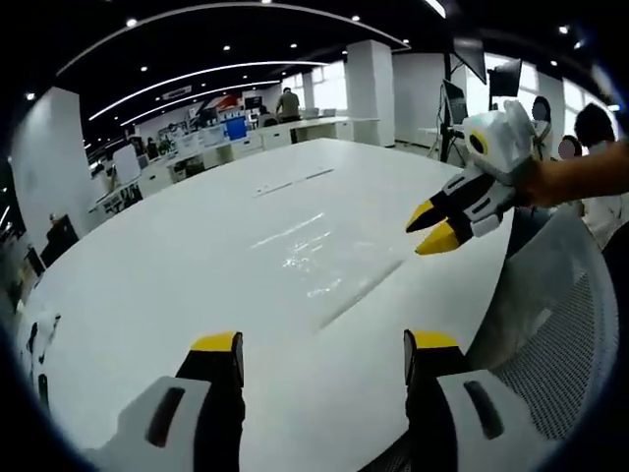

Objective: Open the resealable bag by pulling the two sides of the seal apart until the entire bag opening is separated and visibly accessible.

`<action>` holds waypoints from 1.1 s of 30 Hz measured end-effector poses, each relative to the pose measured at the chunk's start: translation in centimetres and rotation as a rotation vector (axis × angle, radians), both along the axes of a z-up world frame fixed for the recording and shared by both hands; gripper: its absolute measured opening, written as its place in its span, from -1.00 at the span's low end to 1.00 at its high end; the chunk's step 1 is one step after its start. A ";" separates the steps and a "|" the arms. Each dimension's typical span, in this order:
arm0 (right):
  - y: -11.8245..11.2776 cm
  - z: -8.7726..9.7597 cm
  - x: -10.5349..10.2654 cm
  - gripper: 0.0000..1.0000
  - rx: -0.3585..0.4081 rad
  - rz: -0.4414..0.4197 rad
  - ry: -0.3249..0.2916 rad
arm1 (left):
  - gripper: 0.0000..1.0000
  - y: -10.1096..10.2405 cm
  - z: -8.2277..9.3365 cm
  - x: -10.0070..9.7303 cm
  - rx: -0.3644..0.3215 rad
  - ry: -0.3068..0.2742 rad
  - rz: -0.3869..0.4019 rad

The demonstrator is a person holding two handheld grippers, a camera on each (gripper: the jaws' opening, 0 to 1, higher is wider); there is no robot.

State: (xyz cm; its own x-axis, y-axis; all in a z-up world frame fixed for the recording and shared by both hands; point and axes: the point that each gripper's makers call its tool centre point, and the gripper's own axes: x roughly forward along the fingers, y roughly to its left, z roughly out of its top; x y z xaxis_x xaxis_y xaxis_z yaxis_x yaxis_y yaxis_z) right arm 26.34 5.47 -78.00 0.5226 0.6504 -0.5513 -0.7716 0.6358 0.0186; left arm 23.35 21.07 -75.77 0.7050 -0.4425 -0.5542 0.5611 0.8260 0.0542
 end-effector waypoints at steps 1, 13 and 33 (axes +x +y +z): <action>-0.3 0.3 -0.2 -0.51 0.006 0.003 -0.004 | 0.34 0.0 0.2 0.0 -0.003 -0.007 -0.003; -6.7 1.7 -1.9 0.48 0.072 -0.225 0.017 | 0.66 -0.3 2.4 0.1 -0.122 -0.067 0.002; -7.6 1.0 -3.8 0.64 0.147 -0.337 0.077 | 0.94 0.8 1.7 -0.4 -0.139 -0.041 0.059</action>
